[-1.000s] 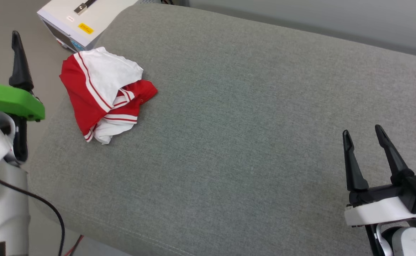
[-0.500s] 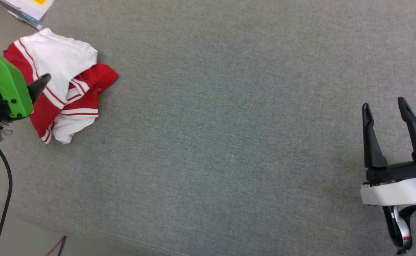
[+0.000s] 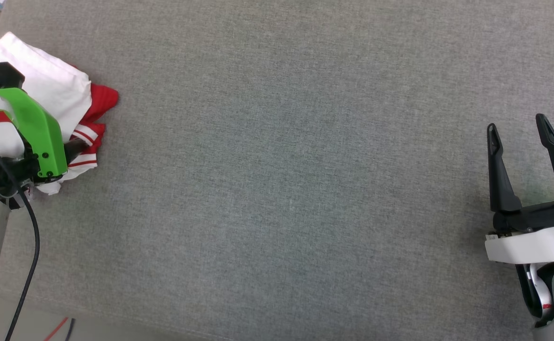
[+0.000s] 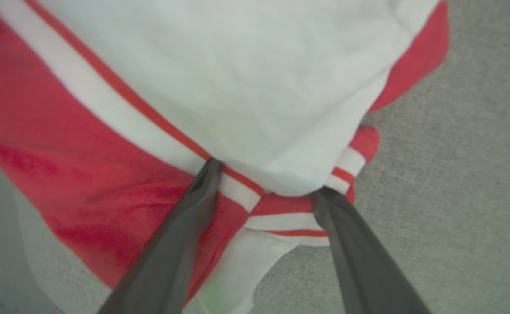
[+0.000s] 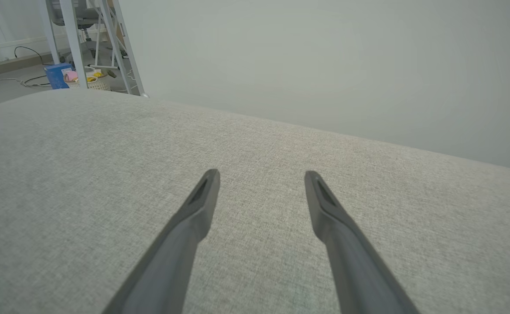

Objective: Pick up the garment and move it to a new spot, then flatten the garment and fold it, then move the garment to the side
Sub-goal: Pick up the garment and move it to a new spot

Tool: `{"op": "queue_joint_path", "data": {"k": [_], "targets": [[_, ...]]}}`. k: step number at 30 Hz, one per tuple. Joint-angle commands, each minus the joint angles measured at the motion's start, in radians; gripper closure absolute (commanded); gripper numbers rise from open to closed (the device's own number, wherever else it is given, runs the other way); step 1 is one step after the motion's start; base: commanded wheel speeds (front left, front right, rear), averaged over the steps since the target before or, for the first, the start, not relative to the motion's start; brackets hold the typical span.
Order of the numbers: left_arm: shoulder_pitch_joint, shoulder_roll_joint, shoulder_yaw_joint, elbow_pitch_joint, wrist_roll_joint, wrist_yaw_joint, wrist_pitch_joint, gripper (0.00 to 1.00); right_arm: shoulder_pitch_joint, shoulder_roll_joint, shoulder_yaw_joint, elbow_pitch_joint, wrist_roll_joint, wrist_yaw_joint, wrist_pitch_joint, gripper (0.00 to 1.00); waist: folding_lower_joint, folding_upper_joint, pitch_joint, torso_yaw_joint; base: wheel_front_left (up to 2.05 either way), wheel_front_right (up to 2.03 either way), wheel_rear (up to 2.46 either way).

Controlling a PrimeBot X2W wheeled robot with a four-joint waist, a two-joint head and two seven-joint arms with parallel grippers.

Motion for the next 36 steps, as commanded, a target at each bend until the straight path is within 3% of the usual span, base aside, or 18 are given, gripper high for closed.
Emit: {"op": "queue_joint_path", "data": {"k": [1,2,3,4,12,18,22,23,28,36], "targets": [[0.034,-0.045,-0.041,0.039,0.009,-0.003,0.005,0.00,-0.009,0.000,-0.005,0.005,0.010,0.004,-0.005,0.00,0.0000,-0.0001,0.000,-0.004,0.00,0.00,0.00],[0.034,-0.049,-0.050,0.046,0.005,-0.003,0.001,0.00,-0.006,0.001,-0.006,0.007,0.010,0.004,-0.005,0.00,0.0000,-0.0001,-0.004,-0.003,0.00,0.00,0.00],[0.032,-0.049,-0.062,0.052,0.006,-0.003,-0.008,0.76,-0.003,0.003,-0.007,0.010,0.010,0.004,-0.005,0.00,0.0000,-0.0001,-0.011,-0.002,0.00,0.00,0.00],[0.030,-0.044,-0.073,0.054,0.009,-0.003,-0.015,1.00,0.000,0.005,-0.007,0.012,0.011,0.004,-0.005,0.00,0.0000,-0.0001,-0.016,-0.002,0.00,0.00,0.00],[-0.038,0.045,-0.105,-0.004,0.031,-0.003,-0.158,1.00,0.015,0.039,-0.010,0.027,0.024,0.004,-0.005,0.00,0.0000,-0.0001,-0.120,-0.013,0.00,0.00,0.00],[-0.097,0.105,-0.154,-0.155,0.055,-0.003,-0.239,1.00,0.040,0.073,-0.023,0.037,0.031,0.004,-0.005,0.00,0.0000,-0.0001,-0.199,-0.038,0.00,0.00,0.00],[-0.129,0.111,-0.208,-0.272,0.085,-0.003,-0.272,1.00,0.054,0.094,-0.030,0.040,0.037,0.004,-0.005,0.00,0.0000,-0.0001,-0.238,-0.073,0.00,0.00,0.00],[-0.147,0.090,-0.247,-0.343,0.109,-0.003,-0.290,1.00,0.058,0.105,-0.033,0.040,0.040,0.004,-0.005,0.00,0.0000,-0.0001,-0.251,-0.104,0.00,0.00,0.00],[-0.175,0.014,-0.321,-0.424,0.161,-0.003,-0.317,1.00,0.054,0.116,-0.034,0.037,0.045,0.004,-0.005,0.00,0.0000,-0.0001,-0.247,-0.173,0.00,0.00,0.00],[-0.233,-0.186,-0.510,-0.409,0.217,-0.003,-0.374,1.00,0.031,0.121,-0.048,0.035,0.076,0.004,-0.005,0.00,0.0000,-0.0001,-0.200,-0.286,0.00,0.00,0.00]]}}
